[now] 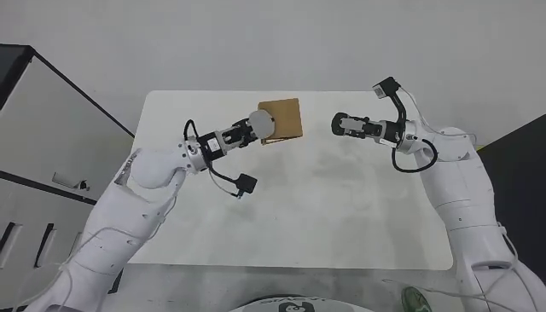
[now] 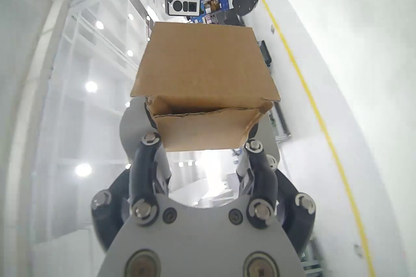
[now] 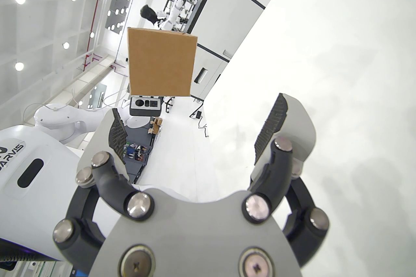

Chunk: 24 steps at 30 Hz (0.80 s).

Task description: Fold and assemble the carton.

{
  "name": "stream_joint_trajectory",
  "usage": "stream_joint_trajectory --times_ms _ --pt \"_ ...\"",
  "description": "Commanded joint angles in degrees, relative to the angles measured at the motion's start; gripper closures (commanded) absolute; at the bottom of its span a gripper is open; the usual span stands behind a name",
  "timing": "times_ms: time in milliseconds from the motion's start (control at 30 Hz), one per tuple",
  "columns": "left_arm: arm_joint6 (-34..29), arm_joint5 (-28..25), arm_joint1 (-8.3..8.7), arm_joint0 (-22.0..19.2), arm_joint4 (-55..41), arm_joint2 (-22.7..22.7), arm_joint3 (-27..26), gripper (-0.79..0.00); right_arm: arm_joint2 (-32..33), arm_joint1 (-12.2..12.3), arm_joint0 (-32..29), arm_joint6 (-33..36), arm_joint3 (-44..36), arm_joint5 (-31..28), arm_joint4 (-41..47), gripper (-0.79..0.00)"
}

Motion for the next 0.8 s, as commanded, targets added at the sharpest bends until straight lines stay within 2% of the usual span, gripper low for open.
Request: stream_joint_trajectory --times_ms 0,67,200,467,667,767 --pt "-0.70 4.57 0.13 0.09 5.98 0.02 -0.12 0.000 0.00 0.00 0.00 0.00 0.00 0.00 0.00 -0.785" --pt "-2.19 8.19 0.15 0.34 7.41 0.08 -0.39 0.000 0.00 0.00 0.00 0.00 0.00 0.00 0.00 -0.785" --pt "-0.35 14.41 1.27 -1.01 7.41 -0.19 0.32 0.000 0.00 0.00 0.00 0.00 0.00 0.00 0.00 -0.785" --pt "2.33 22.75 3.99 -2.95 7.41 0.58 0.68 0.000 0.00 0.00 0.00 0.00 0.00 0.00 0.00 -0.785" --pt "2.56 26.49 5.31 -3.64 7.41 0.92 0.90 0.000 0.00 0.00 0.00 0.00 0.00 0.00 0.00 -0.785" --pt "2.11 25.54 5.69 -3.39 7.41 1.73 1.13 0.000 0.00 0.00 0.00 0.00 0.00 0.00 0.00 -0.785"
